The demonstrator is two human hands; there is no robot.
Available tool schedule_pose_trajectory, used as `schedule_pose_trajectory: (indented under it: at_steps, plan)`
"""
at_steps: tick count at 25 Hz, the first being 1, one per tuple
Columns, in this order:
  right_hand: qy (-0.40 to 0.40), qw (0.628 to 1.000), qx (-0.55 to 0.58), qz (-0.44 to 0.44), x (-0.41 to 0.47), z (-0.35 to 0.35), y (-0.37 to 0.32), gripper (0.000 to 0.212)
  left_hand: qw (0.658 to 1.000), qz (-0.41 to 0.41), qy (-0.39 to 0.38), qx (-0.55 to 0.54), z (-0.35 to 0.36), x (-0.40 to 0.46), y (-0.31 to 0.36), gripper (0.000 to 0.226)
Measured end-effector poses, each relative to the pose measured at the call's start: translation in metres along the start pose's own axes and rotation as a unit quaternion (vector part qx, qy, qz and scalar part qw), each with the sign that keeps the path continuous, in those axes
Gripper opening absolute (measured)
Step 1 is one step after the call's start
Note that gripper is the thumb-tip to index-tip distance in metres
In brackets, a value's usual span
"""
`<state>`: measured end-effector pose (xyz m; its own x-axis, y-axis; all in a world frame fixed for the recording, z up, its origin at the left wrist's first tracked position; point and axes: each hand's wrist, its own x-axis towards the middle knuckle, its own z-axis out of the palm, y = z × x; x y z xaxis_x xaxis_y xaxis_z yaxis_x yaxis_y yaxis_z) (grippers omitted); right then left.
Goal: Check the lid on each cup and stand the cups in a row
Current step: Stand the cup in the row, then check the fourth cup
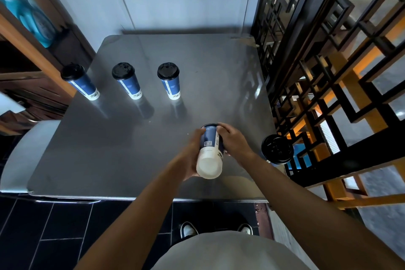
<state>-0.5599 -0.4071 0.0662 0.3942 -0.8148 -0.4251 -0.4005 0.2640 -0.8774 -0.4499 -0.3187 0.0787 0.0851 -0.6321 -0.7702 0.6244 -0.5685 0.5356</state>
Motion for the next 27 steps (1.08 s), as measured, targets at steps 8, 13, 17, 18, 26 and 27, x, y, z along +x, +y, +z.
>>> schedule_pose_trajectory:
  at_steps: [8, 13, 17, 18, 26, 27]
  plan:
    - [-0.002, 0.997, 0.068, 0.04, -0.004, -0.001, -0.004, 0.026, 0.991, 0.047, -0.03, -0.124, 0.011, -0.006, 0.0, 0.049]
    - [0.006, 0.994, 0.09, 0.059, -0.001, 0.001, -0.006, 0.024, 0.988, 0.011, -0.007, -0.156, 0.011, -0.004, 0.0, 0.039]
    - [0.013, 0.994, 0.093, 0.06, 0.0, 0.001, -0.005, 0.027, 0.987, 0.007, -0.001, -0.163, 0.012, -0.004, 0.0, 0.042]
    - [0.012, 0.994, 0.093, 0.06, 0.0, 0.002, -0.005, 0.029, 0.985, 0.012, -0.001, -0.17, 0.012, -0.003, 0.001, 0.042]
    - [-0.105, 0.982, 0.106, 0.116, -0.006, -0.001, -0.007, 0.044, 0.992, 0.121, -0.024, -0.032, -0.01, 0.005, -0.007, 0.053]
    - [-0.107, 0.984, 0.1, 0.105, -0.006, -0.002, -0.006, 0.045, 0.991, 0.133, -0.015, -0.008, -0.017, 0.006, -0.009, 0.057]
